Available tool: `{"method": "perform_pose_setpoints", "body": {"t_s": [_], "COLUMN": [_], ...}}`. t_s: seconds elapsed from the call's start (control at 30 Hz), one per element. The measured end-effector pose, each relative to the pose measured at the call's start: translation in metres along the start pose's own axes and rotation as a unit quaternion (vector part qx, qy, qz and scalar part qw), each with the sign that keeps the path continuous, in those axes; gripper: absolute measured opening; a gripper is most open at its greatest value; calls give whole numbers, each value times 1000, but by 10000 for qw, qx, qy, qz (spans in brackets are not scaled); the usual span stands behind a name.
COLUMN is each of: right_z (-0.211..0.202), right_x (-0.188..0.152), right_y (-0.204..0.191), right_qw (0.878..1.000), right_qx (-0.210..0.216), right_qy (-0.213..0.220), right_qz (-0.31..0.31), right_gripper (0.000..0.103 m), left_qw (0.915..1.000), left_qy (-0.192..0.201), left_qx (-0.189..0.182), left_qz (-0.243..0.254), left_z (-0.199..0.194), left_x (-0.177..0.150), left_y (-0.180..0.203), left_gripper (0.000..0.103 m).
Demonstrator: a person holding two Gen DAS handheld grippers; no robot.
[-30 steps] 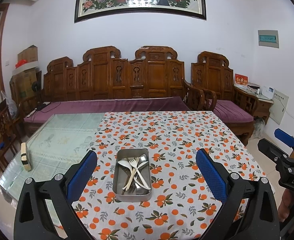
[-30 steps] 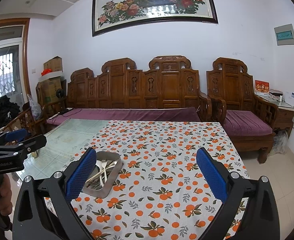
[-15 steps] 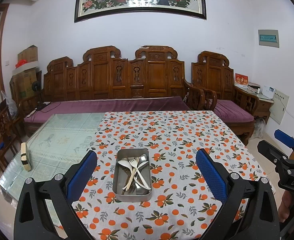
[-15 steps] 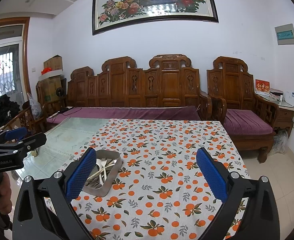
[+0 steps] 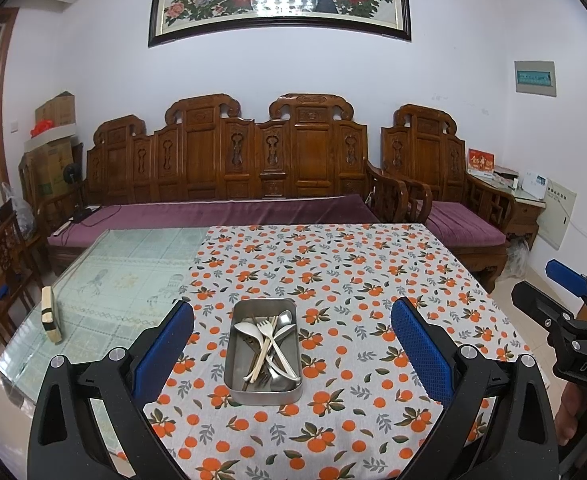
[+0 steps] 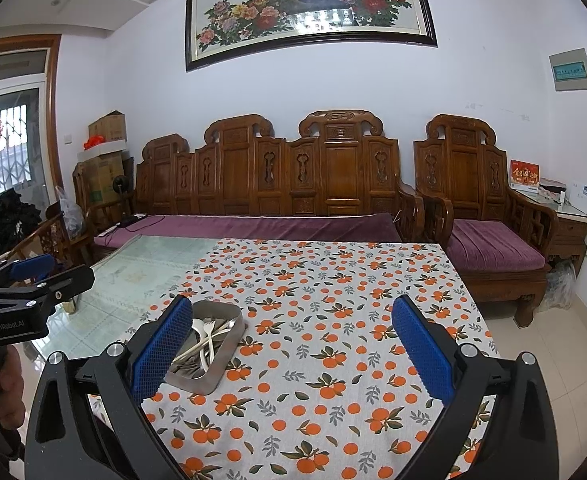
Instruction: Organize utensils
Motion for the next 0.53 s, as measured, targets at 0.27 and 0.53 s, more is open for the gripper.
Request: {"method": "perform_pose_setpoints", "body": {"t_s": [0.27, 0.53], "right_z": [0, 1], "right_x": [0, 0], "right_y": [-1, -1], "right_qw": [10000, 10000], "right_qx": [7, 17], "right_qy": [4, 4], "right_qz": [0, 4], "right_gripper": [100, 100], "left_qw": [10000, 10000], "left_qy": [-2, -6], "left_qx": [4, 5], "left_qz": [7, 3], "left_z": [0, 0], "left_x": [0, 0], "left_y": [1, 1], "left_gripper": [95, 95]}}
Point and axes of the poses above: each gripper's, at about its wrist camera, not at the fingertips, and z roughly the way its jaws point, y to its right, x to its top, the point moved 2 cm from there along z, roughly the way its jaws point, and after that the axes turned 1 degree about x, right-handed, at the moved point
